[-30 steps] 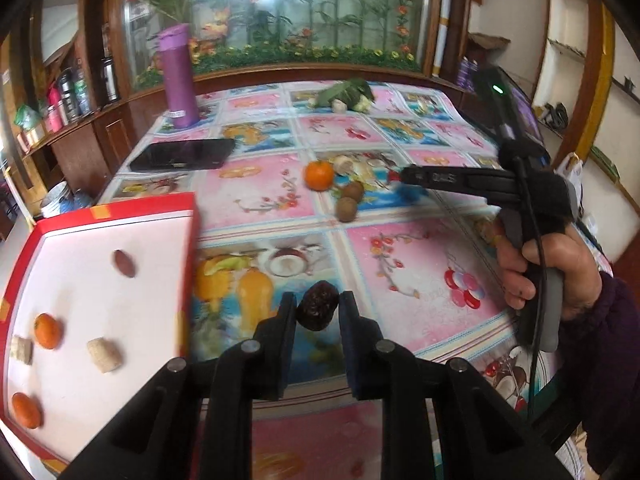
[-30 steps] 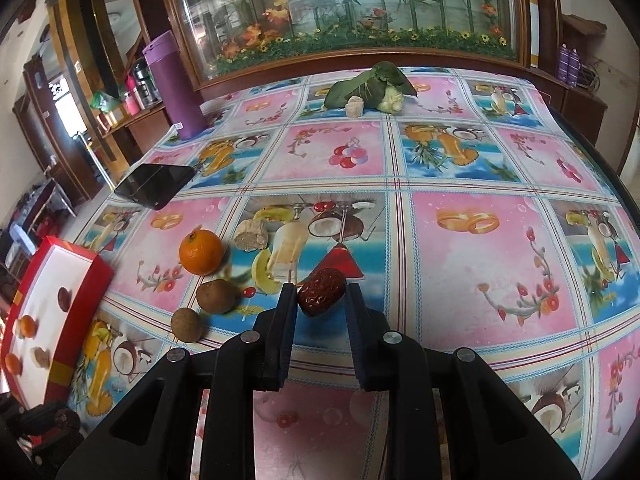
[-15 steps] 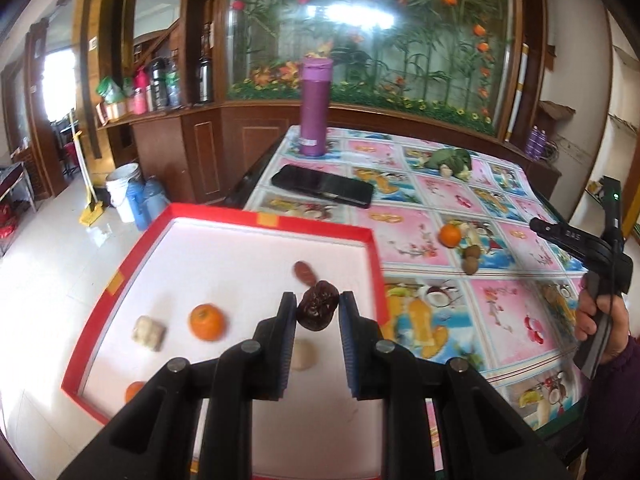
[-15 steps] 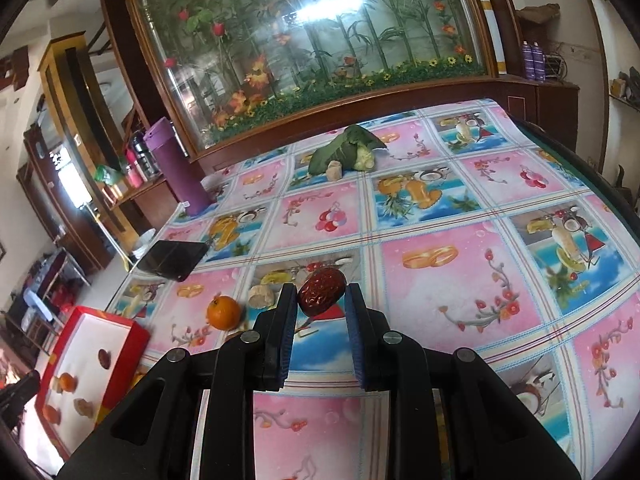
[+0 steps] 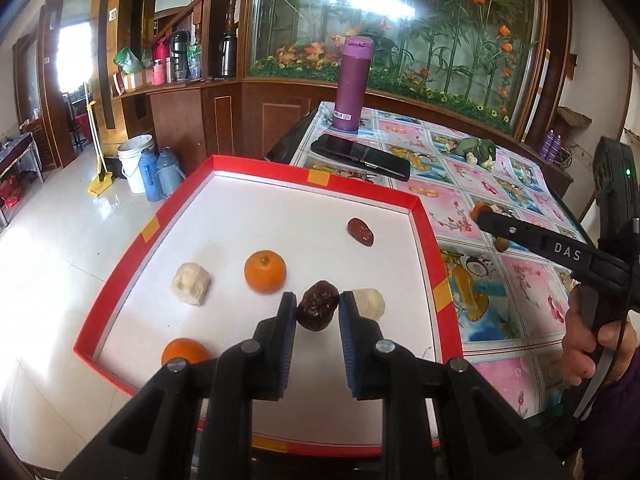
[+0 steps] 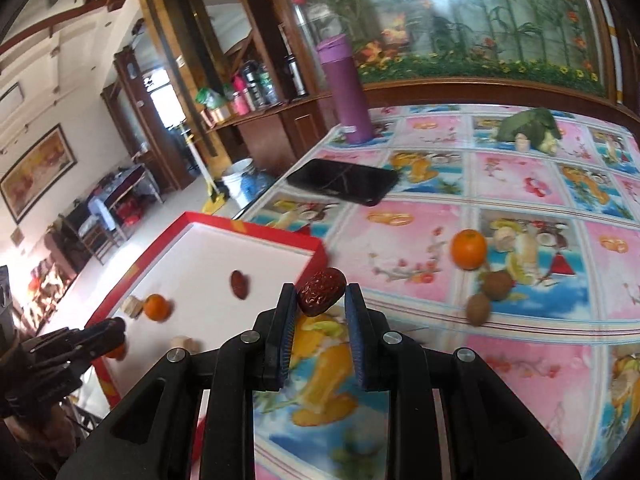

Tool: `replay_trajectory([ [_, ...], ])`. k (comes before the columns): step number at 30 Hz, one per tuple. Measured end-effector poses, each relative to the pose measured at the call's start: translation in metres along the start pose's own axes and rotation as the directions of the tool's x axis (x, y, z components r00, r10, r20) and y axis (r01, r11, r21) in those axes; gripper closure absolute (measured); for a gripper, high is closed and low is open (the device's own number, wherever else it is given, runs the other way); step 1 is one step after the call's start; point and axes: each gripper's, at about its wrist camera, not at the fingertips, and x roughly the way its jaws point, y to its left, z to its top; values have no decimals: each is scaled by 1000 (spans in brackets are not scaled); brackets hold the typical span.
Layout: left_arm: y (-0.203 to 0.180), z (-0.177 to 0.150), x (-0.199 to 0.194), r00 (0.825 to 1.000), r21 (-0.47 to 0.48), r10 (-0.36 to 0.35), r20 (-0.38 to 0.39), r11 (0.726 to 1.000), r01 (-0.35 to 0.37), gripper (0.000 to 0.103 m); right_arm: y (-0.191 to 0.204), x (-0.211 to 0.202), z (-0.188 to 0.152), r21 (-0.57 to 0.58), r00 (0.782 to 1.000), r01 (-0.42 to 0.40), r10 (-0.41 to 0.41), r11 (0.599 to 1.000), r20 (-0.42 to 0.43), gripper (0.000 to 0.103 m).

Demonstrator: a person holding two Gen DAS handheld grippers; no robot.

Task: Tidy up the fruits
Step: 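Carry both dates over the tray and open both tools to release them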

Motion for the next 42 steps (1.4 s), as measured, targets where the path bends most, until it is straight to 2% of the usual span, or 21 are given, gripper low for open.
replay_trajectory([
  [3,-3,-3,4,1000,12,-7,-16,1000,7,79,30,22,-1,-36,998,-39,38,999,-53,80],
  [10,-8,-5,11,999,33,8,-31,999,-7,79,65,55,-2,-85,991,-49,38,995,-129,80],
  [22,-2,-10,23,996,33,51,-72,998,-48,79,64,83,-15,-100,976,-14,-8,995,-218,80],
  [30,0,-14,32,991,19,68,-115,998,-66,79,64,85,-15,-120,975,-26,-1,992,-222,79],
  [34,2,-14,30,988,9,86,-126,996,-85,78,54,84,-11,-79,971,-76,56,994,-231,74],
  [36,6,-13,27,989,-11,81,-127,996,-83,72,45,78,-7,-33,970,-111,102,993,-220,73],
  [40,24,-3,-3,992,-51,109,-58,992,-112,72,20,62,1,49,977,-130,136,990,-162,73],
  [42,37,5,-26,989,-71,148,2,986,-148,65,3,49,4,74,985,-116,124,990,-123,73],
])
